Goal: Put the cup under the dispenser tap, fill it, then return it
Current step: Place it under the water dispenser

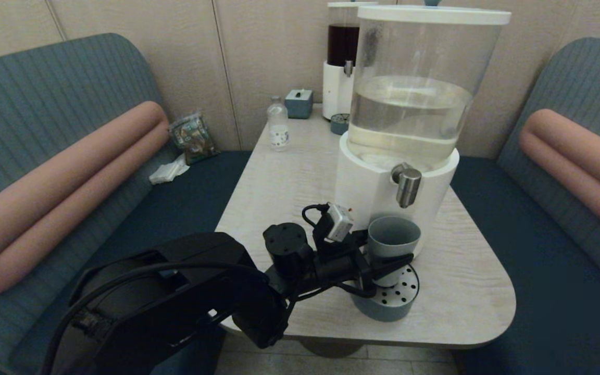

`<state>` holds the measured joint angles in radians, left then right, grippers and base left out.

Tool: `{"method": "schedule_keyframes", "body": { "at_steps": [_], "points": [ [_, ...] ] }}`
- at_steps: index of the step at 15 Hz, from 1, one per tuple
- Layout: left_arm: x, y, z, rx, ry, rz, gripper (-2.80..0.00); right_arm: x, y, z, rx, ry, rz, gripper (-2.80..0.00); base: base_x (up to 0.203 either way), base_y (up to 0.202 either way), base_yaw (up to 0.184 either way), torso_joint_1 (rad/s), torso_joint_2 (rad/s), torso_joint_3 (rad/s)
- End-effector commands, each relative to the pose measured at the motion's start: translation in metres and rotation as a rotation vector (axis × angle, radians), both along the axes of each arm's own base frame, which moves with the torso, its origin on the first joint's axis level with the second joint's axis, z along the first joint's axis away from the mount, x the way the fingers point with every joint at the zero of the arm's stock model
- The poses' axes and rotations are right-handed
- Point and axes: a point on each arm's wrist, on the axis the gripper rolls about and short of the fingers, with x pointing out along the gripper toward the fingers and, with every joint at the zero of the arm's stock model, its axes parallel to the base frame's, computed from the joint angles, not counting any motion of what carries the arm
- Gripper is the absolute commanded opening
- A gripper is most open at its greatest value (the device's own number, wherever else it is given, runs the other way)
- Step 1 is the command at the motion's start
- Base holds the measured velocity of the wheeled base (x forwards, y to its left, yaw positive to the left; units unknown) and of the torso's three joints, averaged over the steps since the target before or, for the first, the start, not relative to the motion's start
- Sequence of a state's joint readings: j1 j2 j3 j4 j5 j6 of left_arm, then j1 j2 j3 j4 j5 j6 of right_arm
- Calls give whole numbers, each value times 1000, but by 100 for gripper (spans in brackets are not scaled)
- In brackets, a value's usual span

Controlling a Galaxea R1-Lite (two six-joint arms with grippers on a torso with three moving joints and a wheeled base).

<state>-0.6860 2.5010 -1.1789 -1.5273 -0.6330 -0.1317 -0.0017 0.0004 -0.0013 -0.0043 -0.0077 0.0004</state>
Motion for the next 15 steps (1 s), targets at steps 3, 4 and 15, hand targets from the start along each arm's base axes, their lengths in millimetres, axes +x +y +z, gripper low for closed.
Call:
{"method": "schedule_keyframes", "body": {
  "at_steps": [3,4,15],
  "points": [
    [-2,-4,-5,4,8,-14,0,0,0,0,0,-1,0,-280,0,0,0,0,0,0],
    [-4,-5,-3,2,7,-18,0,0,0,0,0,1,0,-280,0,0,0,0,0,0],
    [-31,9,24,13,31,-13,0,0,0,0,0,-1,0,-280,0,0,0,0,0,0]
  ]
}}
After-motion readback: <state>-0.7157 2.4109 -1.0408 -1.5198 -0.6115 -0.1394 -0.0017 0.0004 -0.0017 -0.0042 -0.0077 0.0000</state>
